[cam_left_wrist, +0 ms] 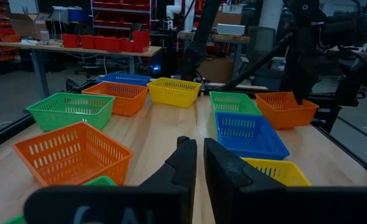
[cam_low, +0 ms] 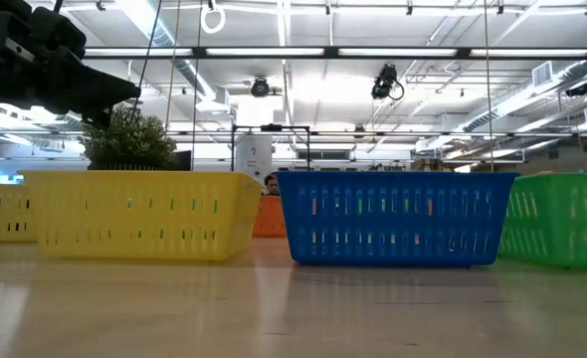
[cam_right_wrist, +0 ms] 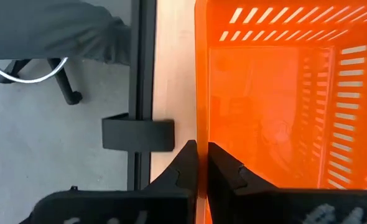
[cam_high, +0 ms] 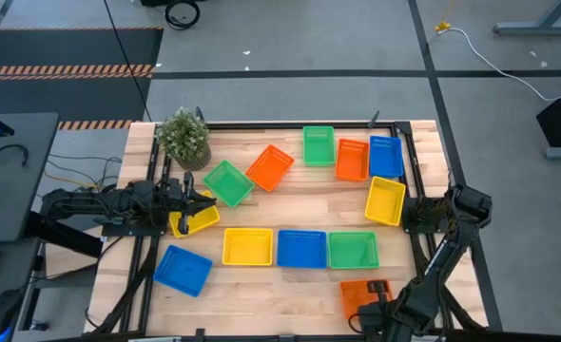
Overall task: Stack baskets by color
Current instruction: Move the center orange bin to the bottom right of the table, then stack the right yellow bin on top of the center yellow bin
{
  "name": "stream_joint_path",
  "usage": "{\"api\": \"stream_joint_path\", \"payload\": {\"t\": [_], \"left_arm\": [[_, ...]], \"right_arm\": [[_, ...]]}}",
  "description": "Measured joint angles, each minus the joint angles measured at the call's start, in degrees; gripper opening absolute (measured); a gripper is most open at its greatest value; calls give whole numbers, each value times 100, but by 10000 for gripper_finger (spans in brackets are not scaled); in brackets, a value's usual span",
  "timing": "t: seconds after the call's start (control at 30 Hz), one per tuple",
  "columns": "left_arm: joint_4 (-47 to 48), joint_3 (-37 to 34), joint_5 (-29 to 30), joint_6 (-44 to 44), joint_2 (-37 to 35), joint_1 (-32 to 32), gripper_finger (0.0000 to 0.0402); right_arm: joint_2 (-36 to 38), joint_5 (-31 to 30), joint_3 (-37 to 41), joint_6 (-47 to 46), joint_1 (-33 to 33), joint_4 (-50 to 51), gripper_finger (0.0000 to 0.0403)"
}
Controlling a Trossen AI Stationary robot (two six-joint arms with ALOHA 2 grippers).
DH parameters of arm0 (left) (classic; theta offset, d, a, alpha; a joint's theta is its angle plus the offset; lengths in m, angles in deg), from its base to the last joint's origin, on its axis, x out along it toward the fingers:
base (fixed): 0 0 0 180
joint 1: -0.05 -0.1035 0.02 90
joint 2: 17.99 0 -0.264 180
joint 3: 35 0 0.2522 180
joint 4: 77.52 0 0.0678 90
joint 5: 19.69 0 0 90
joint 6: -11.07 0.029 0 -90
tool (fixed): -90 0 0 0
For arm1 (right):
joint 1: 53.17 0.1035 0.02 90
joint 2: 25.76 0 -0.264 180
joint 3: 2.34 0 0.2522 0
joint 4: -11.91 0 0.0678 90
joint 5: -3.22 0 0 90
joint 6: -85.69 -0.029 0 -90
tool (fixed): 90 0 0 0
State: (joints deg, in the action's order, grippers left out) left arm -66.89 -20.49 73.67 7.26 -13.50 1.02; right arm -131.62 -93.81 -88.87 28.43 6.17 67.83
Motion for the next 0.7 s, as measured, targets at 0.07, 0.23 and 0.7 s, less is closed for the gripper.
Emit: {"api": "stream_joint_path", "payload": {"t": [0.07, 0.23, 0.7], "left_arm": [[0, 0, 1, 2, 0, 0, 36], [0, 0, -1, 0, 0, 0, 30], [0, 0, 0, 1, 0, 0, 34]], "right_arm": [[0, 0, 0, 25, -44, -35, 23], [0, -132, 0, -82, -91, -60, 40], [115, -14, -150, -113, -119, -249, 150]]}}
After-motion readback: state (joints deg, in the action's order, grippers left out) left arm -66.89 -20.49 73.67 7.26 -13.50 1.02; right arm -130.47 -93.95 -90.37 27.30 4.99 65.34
